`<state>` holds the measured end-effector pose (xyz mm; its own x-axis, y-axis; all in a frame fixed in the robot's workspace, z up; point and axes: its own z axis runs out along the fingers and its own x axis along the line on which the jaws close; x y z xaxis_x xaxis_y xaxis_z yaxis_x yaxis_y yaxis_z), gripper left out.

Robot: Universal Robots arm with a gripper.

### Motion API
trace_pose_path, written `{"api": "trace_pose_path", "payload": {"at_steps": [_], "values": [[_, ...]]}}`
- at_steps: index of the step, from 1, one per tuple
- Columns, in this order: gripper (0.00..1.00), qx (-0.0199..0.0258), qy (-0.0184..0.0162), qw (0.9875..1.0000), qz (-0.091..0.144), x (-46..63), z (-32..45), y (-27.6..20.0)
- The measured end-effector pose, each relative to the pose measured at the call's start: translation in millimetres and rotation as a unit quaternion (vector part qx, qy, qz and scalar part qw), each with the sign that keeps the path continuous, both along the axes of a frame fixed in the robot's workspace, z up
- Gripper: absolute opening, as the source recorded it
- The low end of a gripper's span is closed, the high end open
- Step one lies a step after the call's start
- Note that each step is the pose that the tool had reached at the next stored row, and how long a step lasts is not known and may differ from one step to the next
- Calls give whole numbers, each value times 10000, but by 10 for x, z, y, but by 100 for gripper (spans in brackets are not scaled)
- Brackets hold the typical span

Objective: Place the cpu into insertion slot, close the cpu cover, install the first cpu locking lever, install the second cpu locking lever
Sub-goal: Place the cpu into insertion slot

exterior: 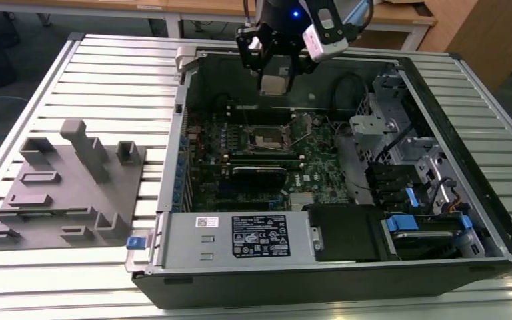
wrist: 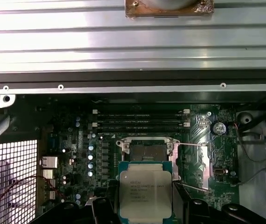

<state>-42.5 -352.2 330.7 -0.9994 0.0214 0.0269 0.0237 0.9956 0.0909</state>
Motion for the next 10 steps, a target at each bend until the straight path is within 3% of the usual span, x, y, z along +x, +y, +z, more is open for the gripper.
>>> {"api": "trace_pose_path", "payload": {"at_steps": [3, 10], "values": [[54, -2, -42, 10000, 3, -2, -12, 0], [54, 2, -44, 10000, 3, -2, -26, 0]]}}
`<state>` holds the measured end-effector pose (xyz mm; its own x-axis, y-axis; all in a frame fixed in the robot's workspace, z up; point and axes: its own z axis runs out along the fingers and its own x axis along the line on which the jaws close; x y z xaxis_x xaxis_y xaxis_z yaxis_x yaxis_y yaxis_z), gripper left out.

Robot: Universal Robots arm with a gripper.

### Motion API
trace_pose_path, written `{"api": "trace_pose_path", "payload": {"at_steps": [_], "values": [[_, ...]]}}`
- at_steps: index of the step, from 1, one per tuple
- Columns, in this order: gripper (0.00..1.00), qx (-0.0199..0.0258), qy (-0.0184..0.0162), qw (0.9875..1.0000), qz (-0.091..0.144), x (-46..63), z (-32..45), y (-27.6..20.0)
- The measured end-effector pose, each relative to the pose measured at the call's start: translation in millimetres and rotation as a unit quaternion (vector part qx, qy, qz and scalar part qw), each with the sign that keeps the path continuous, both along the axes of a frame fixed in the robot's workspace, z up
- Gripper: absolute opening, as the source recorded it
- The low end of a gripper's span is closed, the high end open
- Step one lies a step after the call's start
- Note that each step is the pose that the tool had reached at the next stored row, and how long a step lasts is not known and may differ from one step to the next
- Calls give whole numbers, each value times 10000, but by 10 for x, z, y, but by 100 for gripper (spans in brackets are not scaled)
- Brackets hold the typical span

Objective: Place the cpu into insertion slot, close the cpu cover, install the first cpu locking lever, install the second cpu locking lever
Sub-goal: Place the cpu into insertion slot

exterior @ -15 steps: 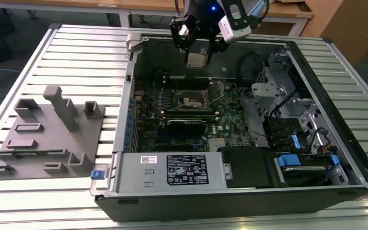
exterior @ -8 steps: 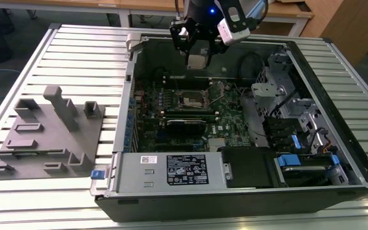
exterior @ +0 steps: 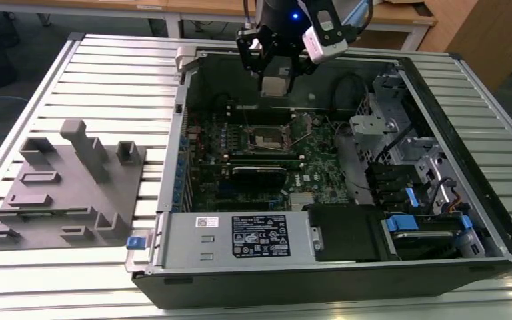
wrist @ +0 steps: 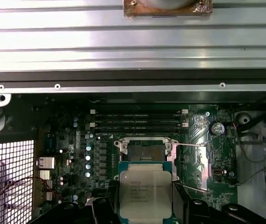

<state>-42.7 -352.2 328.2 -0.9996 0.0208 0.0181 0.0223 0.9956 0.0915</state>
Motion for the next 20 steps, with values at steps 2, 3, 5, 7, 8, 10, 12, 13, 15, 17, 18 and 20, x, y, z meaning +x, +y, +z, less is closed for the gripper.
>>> {"api": "trace_pose_path", "payload": {"at_steps": [2, 3, 5, 7, 8, 10, 12, 13, 15, 17, 18, 20], "values": [[54, -3, 0, 10000, 0, 0, -19, 0], [54, -2, -1, 10000, 0, 0, -28, 0], [54, -3, -1, 10000, 0, 0, -30, 0], [54, -3, -1, 10000, 0, 0, -34, 0], [54, -2, -1, 10000, 0, 0, -36, 0], [54, -3, -1, 10000, 0, 0, -36, 0], [54, -3, -1, 10000, 0, 0, -36, 0], [54, -2, -1, 10000, 0, 0, -41, 0], [54, -2, -1, 10000, 0, 0, -46, 0], [54, -1, -2, 10000, 0, 0, -50, 0], [54, -1, -2, 10000, 0, 0, -54, 0], [54, -2, -1, 10000, 0, 0, -65, 0]]}}
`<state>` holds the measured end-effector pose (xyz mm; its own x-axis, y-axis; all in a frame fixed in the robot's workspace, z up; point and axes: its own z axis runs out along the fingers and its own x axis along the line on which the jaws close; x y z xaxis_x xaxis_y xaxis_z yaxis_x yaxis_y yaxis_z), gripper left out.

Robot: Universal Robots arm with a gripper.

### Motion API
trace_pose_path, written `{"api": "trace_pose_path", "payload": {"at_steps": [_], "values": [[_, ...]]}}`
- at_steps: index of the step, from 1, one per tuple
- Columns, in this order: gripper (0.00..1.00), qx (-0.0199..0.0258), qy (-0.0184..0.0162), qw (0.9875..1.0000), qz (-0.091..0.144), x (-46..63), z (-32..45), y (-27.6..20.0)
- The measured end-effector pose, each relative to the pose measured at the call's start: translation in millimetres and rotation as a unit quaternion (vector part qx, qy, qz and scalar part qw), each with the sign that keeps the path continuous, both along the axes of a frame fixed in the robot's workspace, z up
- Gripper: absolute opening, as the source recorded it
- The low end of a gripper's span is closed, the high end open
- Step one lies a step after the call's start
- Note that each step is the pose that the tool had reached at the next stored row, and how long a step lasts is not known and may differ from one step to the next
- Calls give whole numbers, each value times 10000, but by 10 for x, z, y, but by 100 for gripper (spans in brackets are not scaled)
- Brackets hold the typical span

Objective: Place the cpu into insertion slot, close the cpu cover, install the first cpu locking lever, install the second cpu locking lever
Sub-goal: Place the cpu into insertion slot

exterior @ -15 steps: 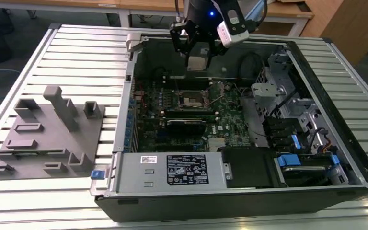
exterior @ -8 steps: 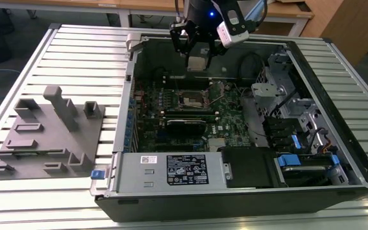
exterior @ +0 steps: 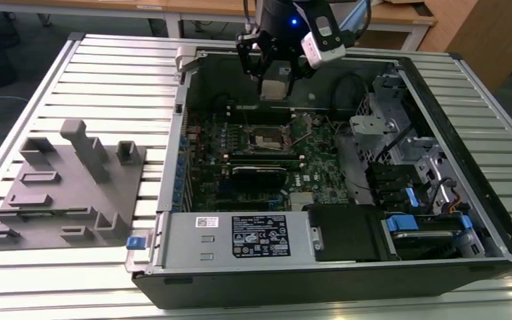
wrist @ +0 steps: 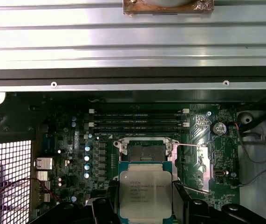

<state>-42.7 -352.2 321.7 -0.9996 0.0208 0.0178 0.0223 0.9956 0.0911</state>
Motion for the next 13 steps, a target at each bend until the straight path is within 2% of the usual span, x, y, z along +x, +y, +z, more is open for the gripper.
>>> {"api": "trace_pose_path", "payload": {"at_steps": [13], "values": [[54, 2, -1, 10000, 0, 0, -35, 0]]}}
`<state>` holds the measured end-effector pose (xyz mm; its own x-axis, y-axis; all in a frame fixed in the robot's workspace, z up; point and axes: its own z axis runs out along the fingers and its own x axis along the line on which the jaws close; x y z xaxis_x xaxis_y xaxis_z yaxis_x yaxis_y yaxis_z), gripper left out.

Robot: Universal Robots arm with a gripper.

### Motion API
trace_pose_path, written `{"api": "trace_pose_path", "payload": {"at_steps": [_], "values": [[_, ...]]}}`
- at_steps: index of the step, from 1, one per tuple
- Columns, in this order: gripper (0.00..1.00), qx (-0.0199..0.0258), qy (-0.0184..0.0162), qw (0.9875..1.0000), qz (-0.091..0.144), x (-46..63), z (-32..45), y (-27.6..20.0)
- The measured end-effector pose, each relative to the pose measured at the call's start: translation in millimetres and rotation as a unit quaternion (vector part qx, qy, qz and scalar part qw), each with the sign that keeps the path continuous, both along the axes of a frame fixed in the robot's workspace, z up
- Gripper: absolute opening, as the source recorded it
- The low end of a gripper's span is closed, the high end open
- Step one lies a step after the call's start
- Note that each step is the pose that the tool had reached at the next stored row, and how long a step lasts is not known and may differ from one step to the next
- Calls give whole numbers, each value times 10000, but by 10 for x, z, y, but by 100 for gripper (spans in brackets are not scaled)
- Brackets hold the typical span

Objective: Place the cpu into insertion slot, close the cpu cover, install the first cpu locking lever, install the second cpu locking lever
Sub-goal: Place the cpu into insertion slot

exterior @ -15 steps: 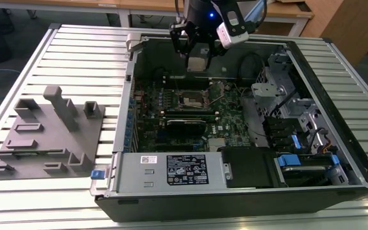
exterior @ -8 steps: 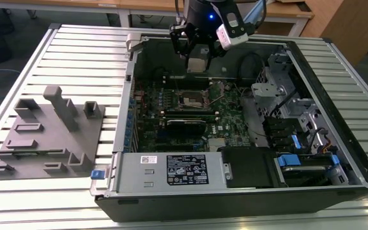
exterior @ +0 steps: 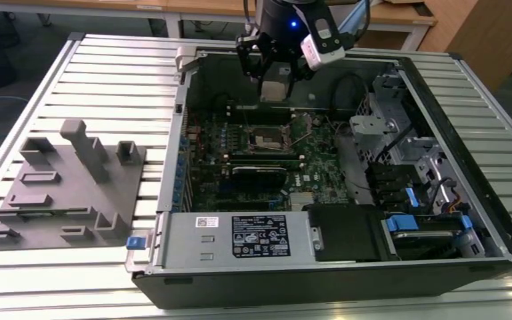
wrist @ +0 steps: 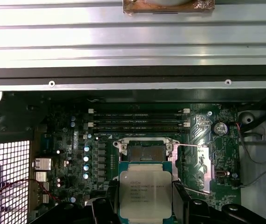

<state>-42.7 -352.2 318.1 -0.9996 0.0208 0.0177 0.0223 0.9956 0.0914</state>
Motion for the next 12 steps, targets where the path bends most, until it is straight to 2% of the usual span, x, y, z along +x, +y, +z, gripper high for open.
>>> {"api": "trace_pose_path", "payload": {"at_steps": [12], "values": [[54, 1, 0, 10000, 0, 0, -15, 0]]}}
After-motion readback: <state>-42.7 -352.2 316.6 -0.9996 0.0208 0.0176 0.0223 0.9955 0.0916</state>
